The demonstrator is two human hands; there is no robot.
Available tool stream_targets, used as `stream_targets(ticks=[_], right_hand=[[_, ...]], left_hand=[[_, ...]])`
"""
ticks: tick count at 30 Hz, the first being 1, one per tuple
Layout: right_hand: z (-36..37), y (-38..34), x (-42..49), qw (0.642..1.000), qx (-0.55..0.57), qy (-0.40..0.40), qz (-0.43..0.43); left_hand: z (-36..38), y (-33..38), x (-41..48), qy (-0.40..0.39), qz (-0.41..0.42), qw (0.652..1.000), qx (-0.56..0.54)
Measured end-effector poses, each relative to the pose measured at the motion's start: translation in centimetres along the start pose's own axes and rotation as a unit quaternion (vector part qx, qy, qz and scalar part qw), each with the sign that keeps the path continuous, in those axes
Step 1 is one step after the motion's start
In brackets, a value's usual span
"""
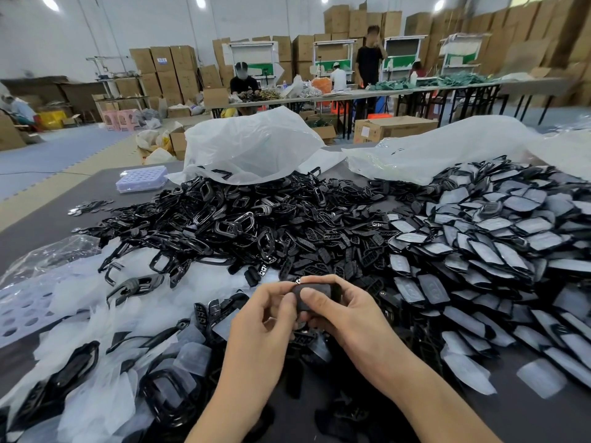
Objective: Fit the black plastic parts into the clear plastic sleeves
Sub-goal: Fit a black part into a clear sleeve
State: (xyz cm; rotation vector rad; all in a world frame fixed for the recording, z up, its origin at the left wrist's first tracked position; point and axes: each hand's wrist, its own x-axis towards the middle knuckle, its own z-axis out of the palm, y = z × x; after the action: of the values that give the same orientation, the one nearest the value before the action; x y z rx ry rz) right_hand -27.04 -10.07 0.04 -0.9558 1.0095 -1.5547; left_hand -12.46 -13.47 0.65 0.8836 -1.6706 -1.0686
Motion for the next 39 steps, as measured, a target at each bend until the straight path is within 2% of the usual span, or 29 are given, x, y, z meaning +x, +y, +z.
stream_targets(ticks=[2, 5, 10, 12, 19, 25, 27, 31, 34, 39], right_hand=[[-0.2, -0.1, -0.1, 0.999, -0.045, -0.009, -0.010], [-0.5, -0.6, -0.3, 0.984, -0.173, -0.024, -0.035], [-1.6, -1.5, -0.5, 0.920, -0.385, -0.026, -0.062], [-2.1, -1.4, -0.5, 0.903, -0.422, -0.010, -0.078], [-2.2, -0.6, -0.1, 0.916, -0.391, -0.025, -0.083], [-2.5, -0.4, -0.2, 0.901, -0.423, -0.011, -0.090], [-2.4, -0.6, -0.1, 0.926, -0.371, -0.008, -0.072], [-1.7, -0.9, 0.0, 0.980, -0.197, 0.007, -0.038], [-1.1, -0.7, 0.0, 0.992, -0.123, 0.005, -0.022], [-0.7, -0.5, 0.2, 0.998, -0.062, 0.023, 0.004]], left_hand=[[-0.1, -0.1, 0.2, 0.016, -0.003, 1.000, 0.008], [-0.3, -0.6, 0.3, 0.020, 0.004, 0.999, 0.036], [-1.1, -1.2, 0.7, 0.000, 0.050, 0.991, 0.127], [-1.3, -1.4, 0.8, -0.006, 0.062, 0.988, 0.138], [-1.3, -1.5, 0.9, 0.008, 0.083, 0.986, 0.144], [-1.2, -1.5, 0.7, -0.006, 0.073, 0.987, 0.144], [-1.2, -1.4, 0.7, 0.003, 0.065, 0.990, 0.127], [-1.1, -1.4, 0.7, 0.017, 0.041, 0.996, 0.082], [-0.8, -1.3, 0.6, 0.016, 0.025, 0.997, 0.065], [-0.7, -1.4, 0.4, 0.014, 0.026, 0.997, 0.066]])
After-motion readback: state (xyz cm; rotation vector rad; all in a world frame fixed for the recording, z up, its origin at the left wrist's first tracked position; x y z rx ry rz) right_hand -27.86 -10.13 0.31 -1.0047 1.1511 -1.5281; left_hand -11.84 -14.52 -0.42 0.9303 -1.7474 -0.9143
